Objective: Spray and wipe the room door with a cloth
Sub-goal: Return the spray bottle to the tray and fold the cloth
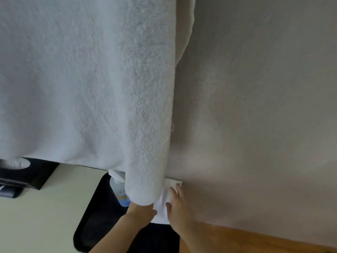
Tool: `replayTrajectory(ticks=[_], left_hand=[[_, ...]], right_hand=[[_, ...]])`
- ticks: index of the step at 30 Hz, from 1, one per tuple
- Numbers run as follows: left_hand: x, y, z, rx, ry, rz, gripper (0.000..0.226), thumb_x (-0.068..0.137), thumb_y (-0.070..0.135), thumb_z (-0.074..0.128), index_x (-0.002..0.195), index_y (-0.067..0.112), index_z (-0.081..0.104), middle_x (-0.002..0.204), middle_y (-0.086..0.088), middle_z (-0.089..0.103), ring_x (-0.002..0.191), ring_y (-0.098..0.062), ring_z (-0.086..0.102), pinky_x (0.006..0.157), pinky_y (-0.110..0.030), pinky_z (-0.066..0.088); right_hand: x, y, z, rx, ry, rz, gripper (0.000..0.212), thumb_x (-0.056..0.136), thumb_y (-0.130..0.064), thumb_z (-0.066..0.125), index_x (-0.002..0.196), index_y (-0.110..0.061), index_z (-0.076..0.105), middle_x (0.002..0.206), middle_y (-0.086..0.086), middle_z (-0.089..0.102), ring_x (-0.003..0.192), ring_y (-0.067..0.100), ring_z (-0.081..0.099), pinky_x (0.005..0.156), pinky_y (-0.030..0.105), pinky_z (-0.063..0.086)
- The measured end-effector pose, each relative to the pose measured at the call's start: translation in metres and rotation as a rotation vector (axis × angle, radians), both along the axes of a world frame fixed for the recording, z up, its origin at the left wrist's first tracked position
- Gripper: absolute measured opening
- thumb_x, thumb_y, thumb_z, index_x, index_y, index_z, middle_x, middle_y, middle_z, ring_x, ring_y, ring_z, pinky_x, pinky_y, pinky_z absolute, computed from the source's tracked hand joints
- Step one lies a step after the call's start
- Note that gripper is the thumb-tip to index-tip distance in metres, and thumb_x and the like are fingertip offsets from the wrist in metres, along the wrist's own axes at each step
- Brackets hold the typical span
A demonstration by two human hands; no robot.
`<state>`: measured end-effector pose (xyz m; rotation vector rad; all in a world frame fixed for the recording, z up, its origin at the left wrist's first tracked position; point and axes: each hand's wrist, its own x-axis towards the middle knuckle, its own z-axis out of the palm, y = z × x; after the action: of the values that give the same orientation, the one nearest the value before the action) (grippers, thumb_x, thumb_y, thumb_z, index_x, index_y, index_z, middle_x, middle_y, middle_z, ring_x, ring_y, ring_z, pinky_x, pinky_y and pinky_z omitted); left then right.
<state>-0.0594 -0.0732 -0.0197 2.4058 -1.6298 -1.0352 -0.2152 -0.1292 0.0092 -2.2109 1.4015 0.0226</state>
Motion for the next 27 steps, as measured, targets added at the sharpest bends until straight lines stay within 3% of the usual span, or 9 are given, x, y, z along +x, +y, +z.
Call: replayTrajectory(ticks=[2,4,7,11,13,15,17,22,27], left_hand=[[-0.006,0.003,0.005,0.006,-0.008,-0.120,0.085,0.097,0.054,0.051,0.160,0.020,0.005,0.165,-0.006,0.018,0.149,-0.028,0.026,0.122,-0.042,0.028],[-0.008,0.010,0.003,-0.023,-0.041,-0.190,0.088,0.094,0.053,0.056,0.160,0.024,0.005,0.167,-0.004,0.010,0.151,-0.029,0.020,0.123,-0.043,0.025],[-0.007,0.019,-0.006,-0.042,-0.158,-0.267,0.075,0.096,0.047,0.056,0.157,0.026,0.019,0.162,-0.002,0.025,0.148,-0.028,0.027,0.120,-0.040,0.031],[-0.005,0.018,-0.009,-0.148,-0.273,-0.311,0.069,0.100,0.049,0.051,0.156,0.023,0.021,0.162,-0.001,0.028,0.145,-0.026,0.033,0.118,-0.037,0.034],[-0.011,0.014,-0.005,-0.193,-0.312,-0.319,0.073,0.096,0.050,0.056,0.156,0.020,0.025,0.160,-0.004,0.032,0.143,-0.022,0.040,0.112,-0.031,0.041],[-0.015,0.009,-0.006,-0.239,-0.315,-0.373,0.080,0.074,0.054,0.078,0.142,0.019,0.053,0.137,-0.001,0.060,0.118,-0.015,0.064,0.089,-0.024,0.056],[-0.015,0.007,-0.018,-0.245,-0.415,-0.416,0.072,0.069,0.057,0.072,0.127,0.014,0.068,0.122,-0.001,0.071,0.103,-0.016,0.073,0.076,-0.026,0.060],[-0.003,0.006,-0.059,-0.083,-0.402,-0.395,0.076,0.094,0.058,0.031,0.139,0.001,0.054,0.124,-0.014,0.069,0.105,-0.031,0.071,0.077,-0.044,0.063],[-0.006,0.008,-0.055,-0.120,-0.423,-0.391,0.082,0.090,0.060,0.036,0.138,-0.004,0.052,0.125,-0.016,0.068,0.099,-0.028,0.074,0.069,-0.043,0.064]], right_hand=[[-0.003,0.023,-0.010,-0.071,0.094,0.127,0.062,0.096,-0.040,0.044,0.150,-0.022,0.020,0.161,0.006,0.015,0.148,0.029,0.016,0.116,0.043,0.028],[-0.010,0.035,-0.024,-0.101,0.216,0.223,0.064,0.087,-0.047,0.054,0.142,-0.019,0.037,0.150,0.009,0.039,0.139,0.037,0.035,0.107,0.054,0.038],[-0.027,0.038,-0.041,-0.194,0.226,0.230,0.058,0.070,-0.047,0.069,0.120,-0.020,0.056,0.126,0.005,0.060,0.114,0.035,0.061,0.087,0.052,0.055],[-0.024,0.030,-0.032,-0.336,0.154,0.200,0.029,0.077,-0.046,0.061,0.092,-0.022,0.066,0.100,0.003,0.066,0.100,0.029,0.066,0.078,0.051,0.057],[-0.008,0.022,-0.032,-0.349,0.163,0.168,0.038,0.077,-0.043,0.066,0.104,-0.016,0.062,0.114,0.012,0.061,0.112,0.034,0.059,0.086,0.052,0.054],[0.006,0.014,-0.037,-0.317,0.194,0.194,0.058,0.076,-0.040,0.065,0.124,-0.010,0.051,0.134,0.019,0.051,0.128,0.038,0.048,0.095,0.056,0.048],[0.009,0.008,-0.048,-0.265,0.200,0.178,0.066,0.079,-0.046,0.056,0.133,-0.009,0.047,0.143,0.020,0.048,0.133,0.037,0.045,0.096,0.059,0.046],[-0.005,0.005,-0.075,-0.199,0.194,0.106,0.079,0.092,-0.066,0.016,0.143,-0.010,0.039,0.155,0.012,0.032,0.144,0.028,0.027,0.108,0.056,0.016],[-0.003,0.007,-0.076,-0.180,0.191,0.046,0.082,0.091,-0.067,0.016,0.143,-0.008,0.038,0.156,0.013,0.029,0.143,0.034,0.025,0.102,0.059,0.020]])
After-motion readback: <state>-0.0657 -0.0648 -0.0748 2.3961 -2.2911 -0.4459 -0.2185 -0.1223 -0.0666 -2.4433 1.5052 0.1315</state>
